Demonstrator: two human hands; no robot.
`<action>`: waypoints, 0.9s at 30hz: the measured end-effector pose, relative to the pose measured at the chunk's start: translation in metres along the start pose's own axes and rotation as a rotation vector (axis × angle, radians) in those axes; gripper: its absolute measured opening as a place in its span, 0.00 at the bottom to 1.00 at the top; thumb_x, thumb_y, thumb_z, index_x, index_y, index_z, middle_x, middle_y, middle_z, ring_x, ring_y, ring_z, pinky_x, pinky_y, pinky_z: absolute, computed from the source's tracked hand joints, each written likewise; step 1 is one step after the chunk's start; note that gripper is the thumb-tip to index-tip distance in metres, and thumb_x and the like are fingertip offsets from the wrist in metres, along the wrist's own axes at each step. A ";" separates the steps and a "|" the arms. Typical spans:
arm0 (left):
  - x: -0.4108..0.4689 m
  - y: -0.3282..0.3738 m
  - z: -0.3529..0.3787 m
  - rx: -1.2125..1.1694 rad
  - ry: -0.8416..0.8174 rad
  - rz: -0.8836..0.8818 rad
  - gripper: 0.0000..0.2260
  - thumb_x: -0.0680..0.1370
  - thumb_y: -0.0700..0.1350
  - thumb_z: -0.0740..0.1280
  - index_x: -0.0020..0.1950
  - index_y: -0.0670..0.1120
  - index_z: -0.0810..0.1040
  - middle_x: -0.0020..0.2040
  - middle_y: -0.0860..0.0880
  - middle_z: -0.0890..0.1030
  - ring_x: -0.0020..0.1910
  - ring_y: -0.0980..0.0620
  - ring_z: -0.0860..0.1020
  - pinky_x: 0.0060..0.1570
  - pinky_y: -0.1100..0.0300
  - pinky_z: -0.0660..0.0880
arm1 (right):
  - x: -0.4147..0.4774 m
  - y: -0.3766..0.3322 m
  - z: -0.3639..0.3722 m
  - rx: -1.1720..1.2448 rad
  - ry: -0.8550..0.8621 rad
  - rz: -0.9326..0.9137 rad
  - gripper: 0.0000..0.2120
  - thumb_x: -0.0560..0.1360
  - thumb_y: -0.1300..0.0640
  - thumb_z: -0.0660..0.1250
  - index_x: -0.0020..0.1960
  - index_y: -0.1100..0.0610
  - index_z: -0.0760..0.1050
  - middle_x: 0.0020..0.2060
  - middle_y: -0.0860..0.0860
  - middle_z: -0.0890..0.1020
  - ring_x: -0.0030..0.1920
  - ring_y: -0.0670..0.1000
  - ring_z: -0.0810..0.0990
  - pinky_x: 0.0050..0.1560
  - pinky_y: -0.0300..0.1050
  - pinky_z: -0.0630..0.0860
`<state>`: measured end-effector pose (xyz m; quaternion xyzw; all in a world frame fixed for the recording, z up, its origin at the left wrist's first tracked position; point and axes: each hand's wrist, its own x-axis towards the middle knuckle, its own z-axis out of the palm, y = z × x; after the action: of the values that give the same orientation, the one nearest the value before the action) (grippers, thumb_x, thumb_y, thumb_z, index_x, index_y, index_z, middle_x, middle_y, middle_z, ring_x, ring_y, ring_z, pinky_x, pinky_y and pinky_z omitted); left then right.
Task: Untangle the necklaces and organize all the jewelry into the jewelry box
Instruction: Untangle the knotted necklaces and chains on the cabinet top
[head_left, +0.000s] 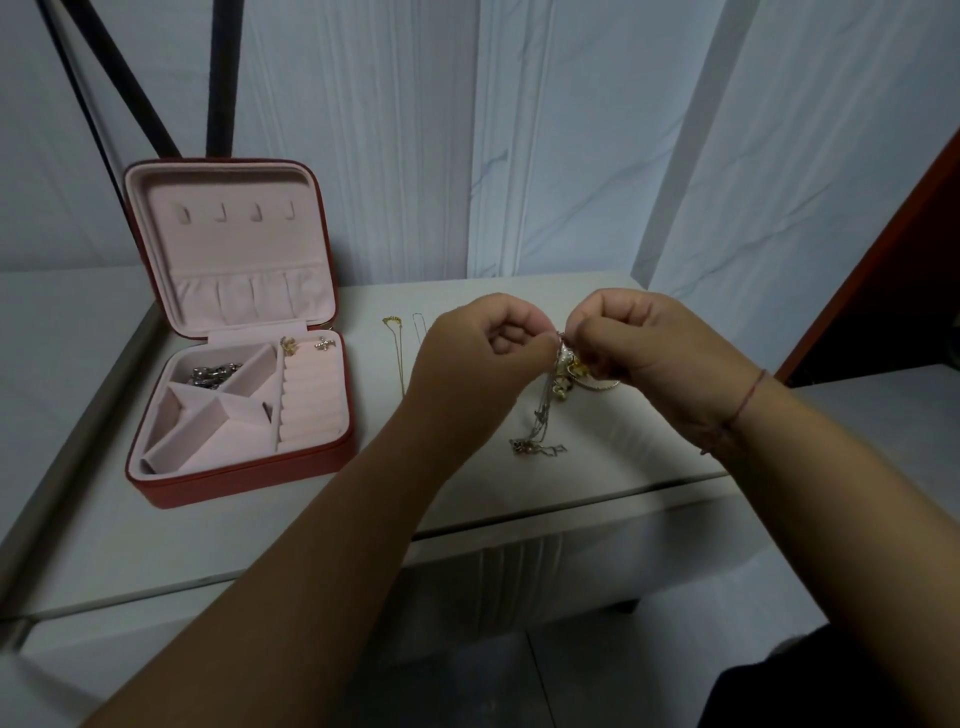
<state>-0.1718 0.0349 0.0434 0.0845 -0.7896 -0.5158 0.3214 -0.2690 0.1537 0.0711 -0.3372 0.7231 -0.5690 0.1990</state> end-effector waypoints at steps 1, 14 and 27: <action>-0.001 0.001 0.001 -0.064 0.001 -0.058 0.04 0.75 0.37 0.68 0.43 0.44 0.80 0.34 0.48 0.79 0.32 0.61 0.75 0.38 0.68 0.74 | 0.000 0.000 0.000 0.000 -0.007 0.003 0.07 0.72 0.67 0.64 0.37 0.60 0.75 0.28 0.52 0.72 0.29 0.45 0.67 0.34 0.39 0.65; 0.002 0.003 0.010 -0.613 -0.064 -0.436 0.09 0.78 0.39 0.62 0.38 0.44 0.74 0.32 0.50 0.72 0.32 0.56 0.70 0.41 0.61 0.71 | 0.001 0.000 -0.004 0.179 -0.120 0.274 0.08 0.75 0.61 0.63 0.37 0.55 0.74 0.29 0.50 0.73 0.29 0.46 0.68 0.33 0.36 0.70; 0.002 0.001 0.009 -0.500 -0.069 -0.382 0.05 0.78 0.41 0.63 0.45 0.46 0.77 0.35 0.51 0.74 0.37 0.57 0.72 0.44 0.62 0.73 | 0.000 0.004 -0.003 -0.007 -0.018 -0.045 0.04 0.72 0.63 0.71 0.40 0.56 0.81 0.36 0.57 0.76 0.36 0.51 0.70 0.35 0.36 0.69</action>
<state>-0.1780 0.0413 0.0428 0.1323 -0.6186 -0.7475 0.2026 -0.2717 0.1560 0.0678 -0.3592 0.7153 -0.5680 0.1913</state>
